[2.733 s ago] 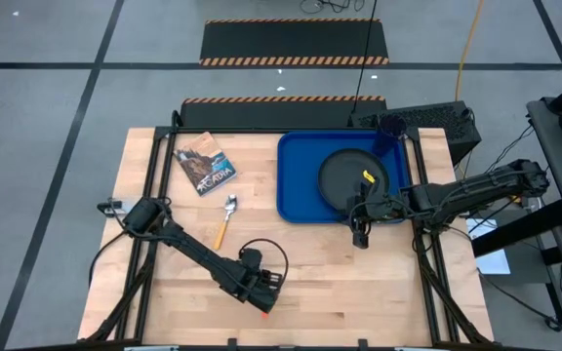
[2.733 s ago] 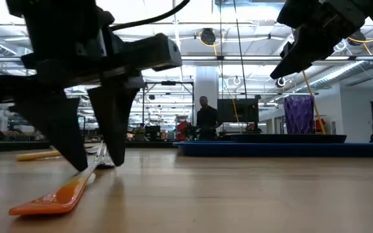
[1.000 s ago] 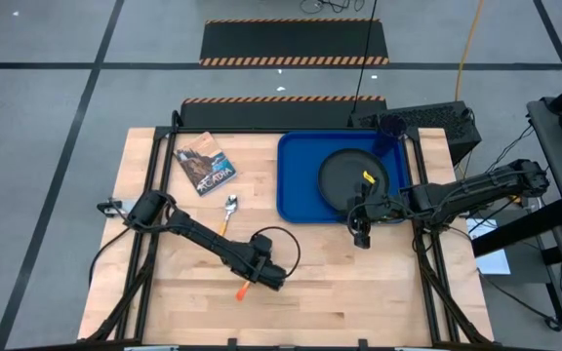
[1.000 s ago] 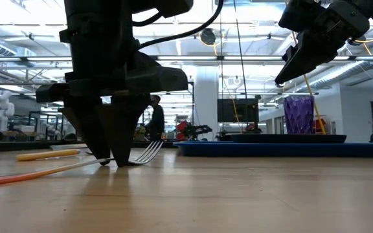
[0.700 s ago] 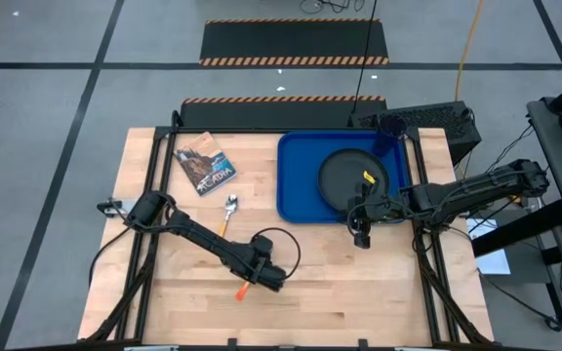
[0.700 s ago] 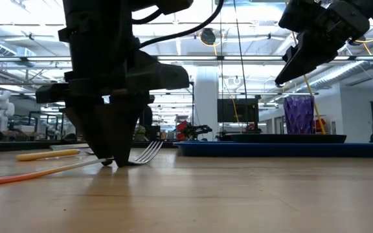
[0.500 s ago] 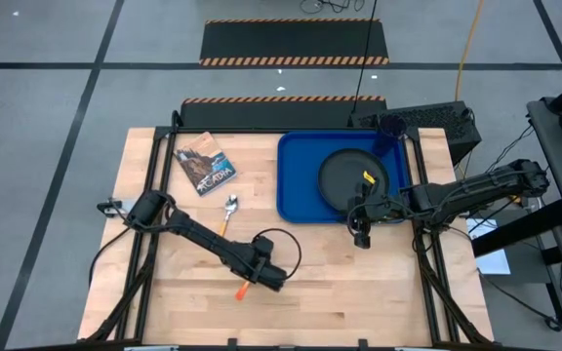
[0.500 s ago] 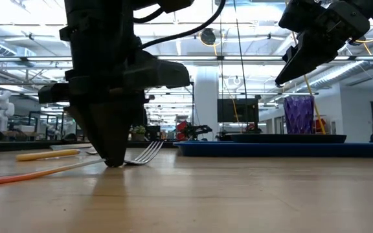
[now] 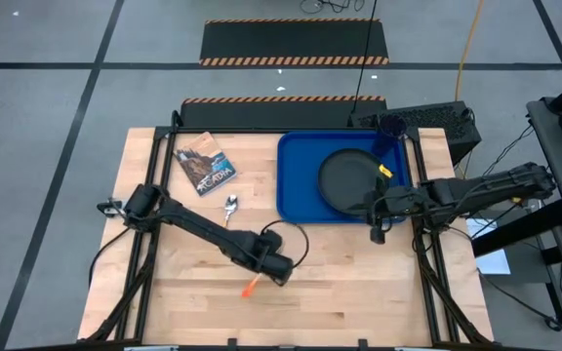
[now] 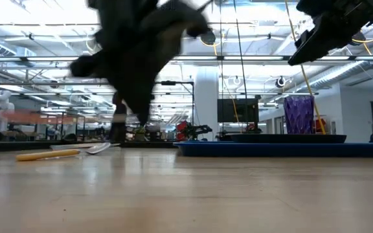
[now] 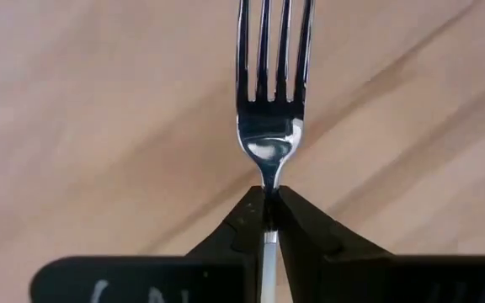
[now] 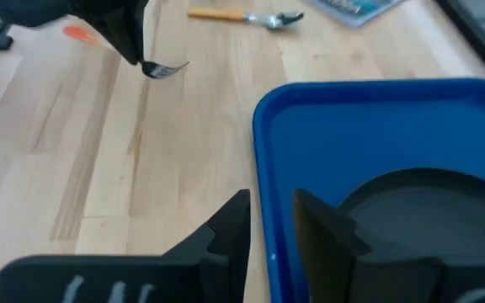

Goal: Pick and place plate/cup/fork/spoon on tray
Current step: Put the orange fork on the blue tray to the left of the black plate

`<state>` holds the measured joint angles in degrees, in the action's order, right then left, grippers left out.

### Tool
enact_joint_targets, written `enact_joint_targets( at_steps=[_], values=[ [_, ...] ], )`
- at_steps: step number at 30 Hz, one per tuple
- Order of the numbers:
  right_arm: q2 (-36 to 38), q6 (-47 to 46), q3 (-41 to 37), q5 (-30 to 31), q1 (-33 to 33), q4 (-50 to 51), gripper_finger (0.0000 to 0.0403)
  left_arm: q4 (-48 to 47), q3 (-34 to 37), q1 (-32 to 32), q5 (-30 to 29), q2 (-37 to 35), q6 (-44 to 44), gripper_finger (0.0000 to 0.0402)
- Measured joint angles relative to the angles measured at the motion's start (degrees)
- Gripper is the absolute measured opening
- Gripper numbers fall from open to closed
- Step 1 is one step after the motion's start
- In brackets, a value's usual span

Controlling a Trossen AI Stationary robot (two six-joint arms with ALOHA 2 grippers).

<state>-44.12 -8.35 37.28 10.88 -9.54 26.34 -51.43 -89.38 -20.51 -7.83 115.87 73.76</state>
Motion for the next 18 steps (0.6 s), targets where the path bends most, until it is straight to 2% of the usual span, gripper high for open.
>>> enact_joint_targets(
  at_steps=[8, 12, 18],
  values=[
    [4.96, 6.05, -0.02, 4.82, 0.07, -0.3, 0.0084, -2.9, -8.38, 4.29, -10.88, -1.62, -6.21, 0.003],
    [6.19, 10.89, -0.02, 7.36, 0.07, -0.54, 0.0084, -1.19, -10.86, 8.21, -15.7, -1.61, -9.49, 0.003],
    [6.62, 18.94, -0.02, 13.22, 0.07, -3.57, 0.0084, 5.96, -11.0, 14.26, -21.17, -1.57, -12.14, 0.003]
  ],
)
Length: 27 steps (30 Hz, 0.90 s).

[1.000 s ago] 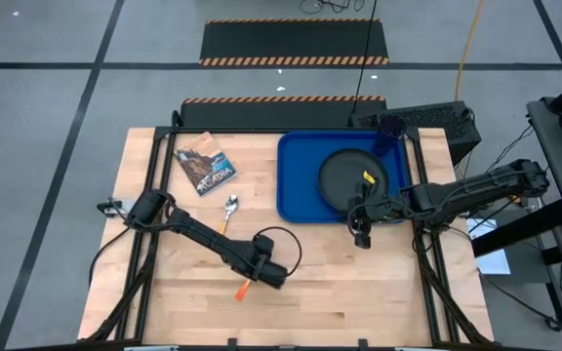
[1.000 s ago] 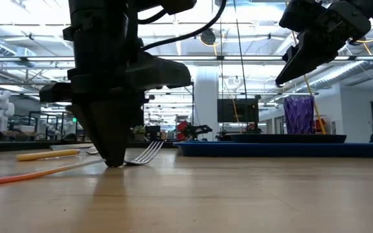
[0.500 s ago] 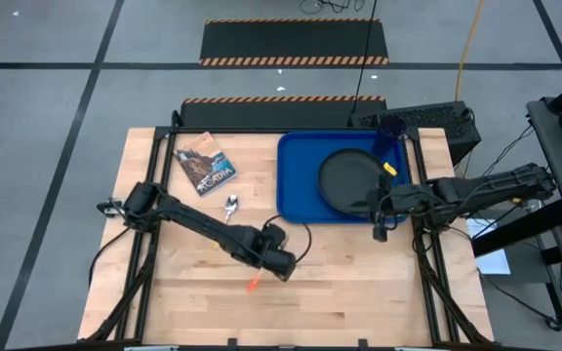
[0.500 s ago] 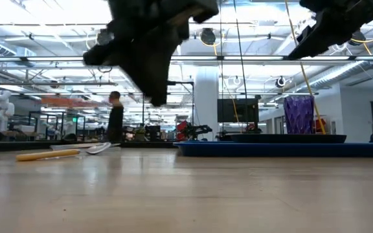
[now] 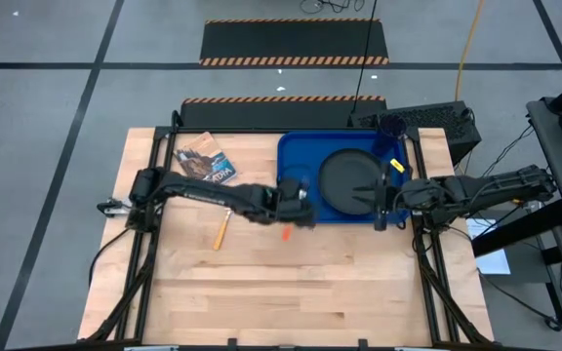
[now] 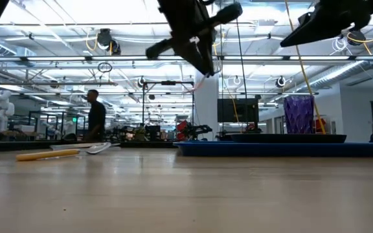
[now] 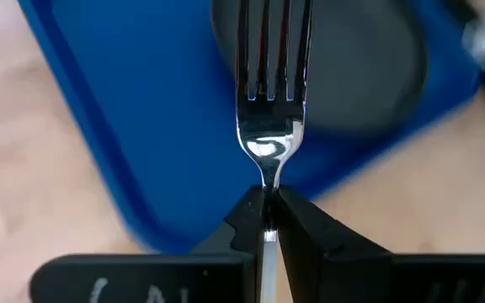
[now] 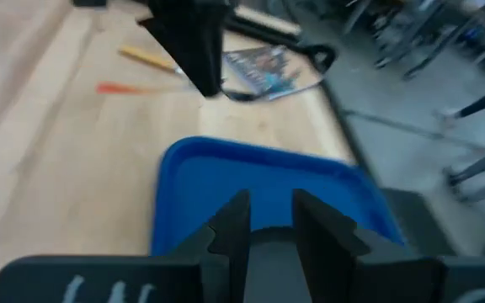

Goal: Pick and place plate/cup/fork/spoon on tray
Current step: Put the orange fork on the blue tray to the left of the black plate

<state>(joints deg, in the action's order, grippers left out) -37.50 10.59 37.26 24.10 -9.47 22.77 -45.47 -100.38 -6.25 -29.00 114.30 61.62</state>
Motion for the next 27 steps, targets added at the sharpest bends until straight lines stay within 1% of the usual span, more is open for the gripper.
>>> enact_joint_targets(
  at_steps=[3, 5, 7, 11, 17, 19, 21, 23, 25, 27],
  values=[
    [0.0, 2.34, 0.0, 3.05, 0.0, -2.32, 0.0084, 5.41, -0.02, 2.46, -2.1, 1.02, -0.72, 0.003],
    [0.0, 3.44, 0.0, 4.31, 0.0, -4.66, 0.0084, 8.25, 0.09, 3.79, -2.16, 1.78, -2.17, 0.003],
    [0.04, 4.0, 0.0, 4.39, 0.0, -7.18, 0.0084, 13.37, 0.0, 4.87, -2.78, 2.99, -3.12, 0.003],
    [0.6, 5.73, 0.02, 4.13, -0.04, -9.63, 0.0084, 18.7, -0.02, 6.52, -3.45, 5.82, -4.14, 0.003],
    [2.24, 9.48, 0.02, 4.5, -0.02, -9.39, 0.0084, 19.26, 0.03, 8.75, -4.13, 9.15, -0.41, 0.003],
    [3.19, 9.66, 0.02, 4.52, -0.02, -9.9, 0.0084, 21.9, -0.09, 9.24, -4.26, 10.75, 1.34, 0.003],
    [3.65, 9.69, 0.02, 4.44, -0.02, -10.37, 0.0084, 20.94, 0.12, 9.66, -4.12, 12.07, 2.36, 0.003],
    [4.51, 9.9, 0.02, 4.43, -0.01, -10.99, 0.0084, 22.87, 0.09, 10.08, -3.82, 13.11, 3.92, 0.003],
    [4.65, 10.09, 0.02, 4.36, -0.02, -11.39, 0.0084, 21.05, 0.09, 10.63, -3.49, 13.17, 5.02, 0.003],
    [4.96, 10.1, 0.02, 4.37, 0.0, -11.72, 0.0084, 21.69, -0.11, 11.24, -3.03, 13.57, 5.66, 0.003]
  ],
)
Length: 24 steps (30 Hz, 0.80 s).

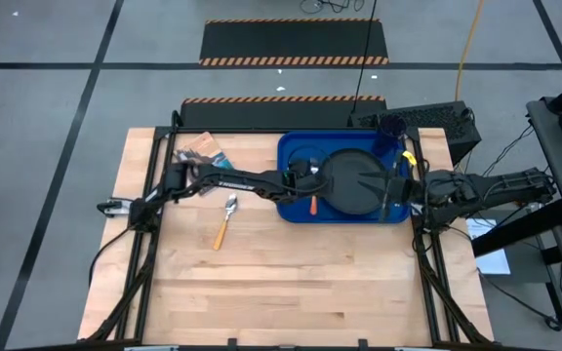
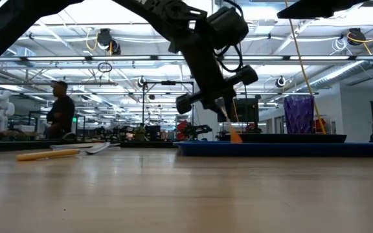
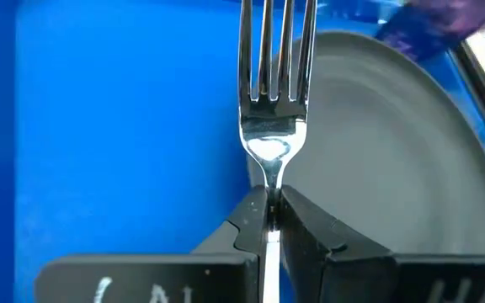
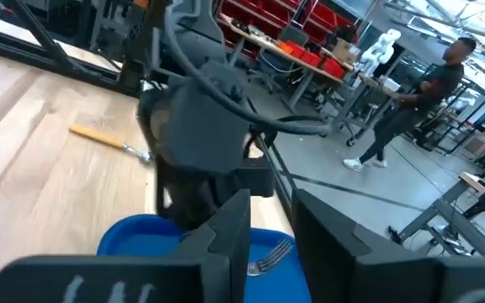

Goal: Pick and place plate/cup/fork/spoon on tray
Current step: Put the orange fork on the blue tray to the left of the black plate

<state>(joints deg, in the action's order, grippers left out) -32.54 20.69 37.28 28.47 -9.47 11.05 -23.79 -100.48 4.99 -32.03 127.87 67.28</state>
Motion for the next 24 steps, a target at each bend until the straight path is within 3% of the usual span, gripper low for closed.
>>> enact_joint_targets(
  at_steps=[6, 16, 24],
  values=[
    [-0.22, 0.04, 0.0, -0.12, 0.0, -2.29, 0.0084, -1.74, 0.17, 2.05, 0.92, 0.24, 0.56, 0.003],
    [-0.24, 0.92, 0.0, -0.13, 0.0, -3.08, 0.0084, -1.51, 0.15, 6.07, 9.2, 1.62, 0.84, 0.003],
    [-0.24, 1.02, 0.0, -0.09, 0.0, -2.87, 0.0084, -1.24, 0.12, 6.73, 9.47, 2.0, 0.7, 0.0031]
  ],
)
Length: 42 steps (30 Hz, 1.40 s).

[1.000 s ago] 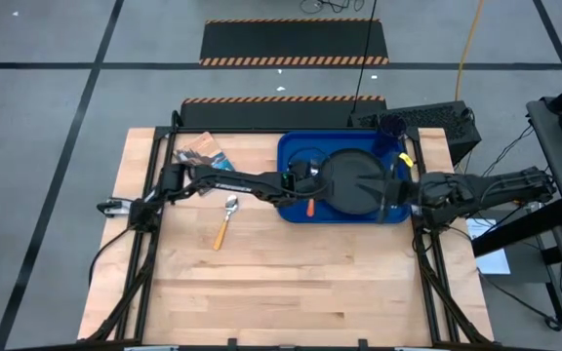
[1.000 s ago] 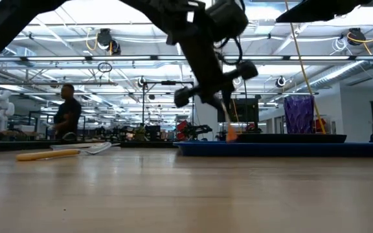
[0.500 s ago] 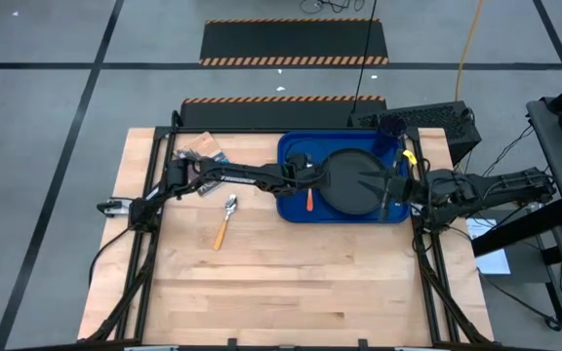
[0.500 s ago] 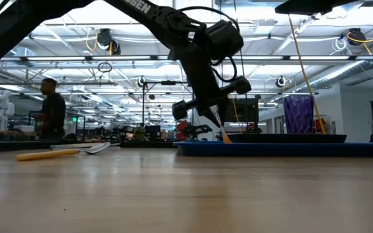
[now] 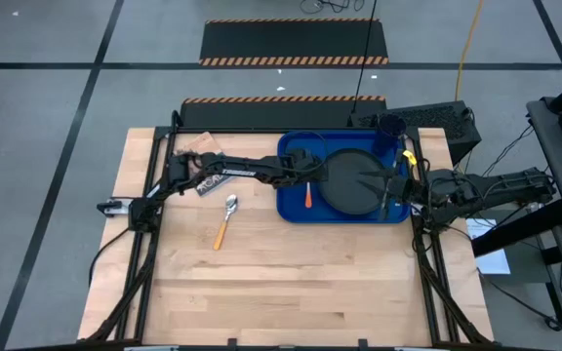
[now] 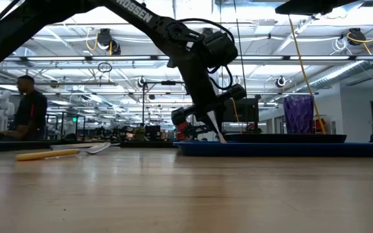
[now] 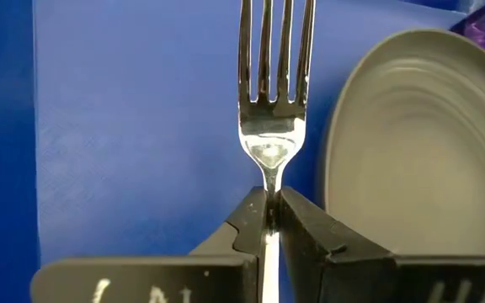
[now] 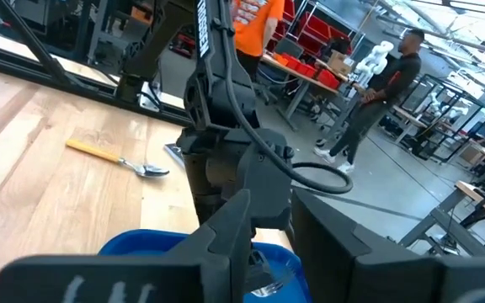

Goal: Pick and place plate/cup/fork/spoon on tray
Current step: Put the orange fork on the blue tray to the left of the black plate

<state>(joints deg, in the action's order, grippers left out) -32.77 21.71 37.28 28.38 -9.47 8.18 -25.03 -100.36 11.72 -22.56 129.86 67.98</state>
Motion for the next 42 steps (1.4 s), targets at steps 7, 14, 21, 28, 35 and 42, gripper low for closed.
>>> enact_joint_targets(
  at_steps=[7, 14, 21, 28, 35, 42],
  values=[
    [0.0, -0.16, 0.0, 0.05, 0.0, 0.25, 0.0084, 1.77, 0.03, 0.79, 2.18, 1.92, -0.21, 0.0031],
    [0.0, -0.67, 0.0, 0.08, 0.0, 0.25, 0.0084, 2.22, 0.03, 1.01, 1.61, 1.99, -1.35, 0.0031],
    [0.0, -0.96, 0.0, 0.08, 0.0, 0.22, 0.0084, 1.33, 0.03, 1.42, 1.55, 1.99, -1.4, 0.0036],
    [0.04, -0.95, 0.0, 0.07, 0.0, 0.18, 0.0084, 1.3, 0.03, 1.98, 1.28, 2.05, 0.03, 0.0095],
    [0.15, -0.33, 0.0, 0.07, -0.01, 0.07, 0.0084, 1.91, 0.03, 1.96, 0.3, 1.96, -0.59, 0.0128],
    [0.32, -0.2, 0.0, 0.05, -0.01, 1.41, 0.0084, -1.54, 0.0, -0.12, 2.08, 0.68, -6.02, 0.0103]
  ],
)
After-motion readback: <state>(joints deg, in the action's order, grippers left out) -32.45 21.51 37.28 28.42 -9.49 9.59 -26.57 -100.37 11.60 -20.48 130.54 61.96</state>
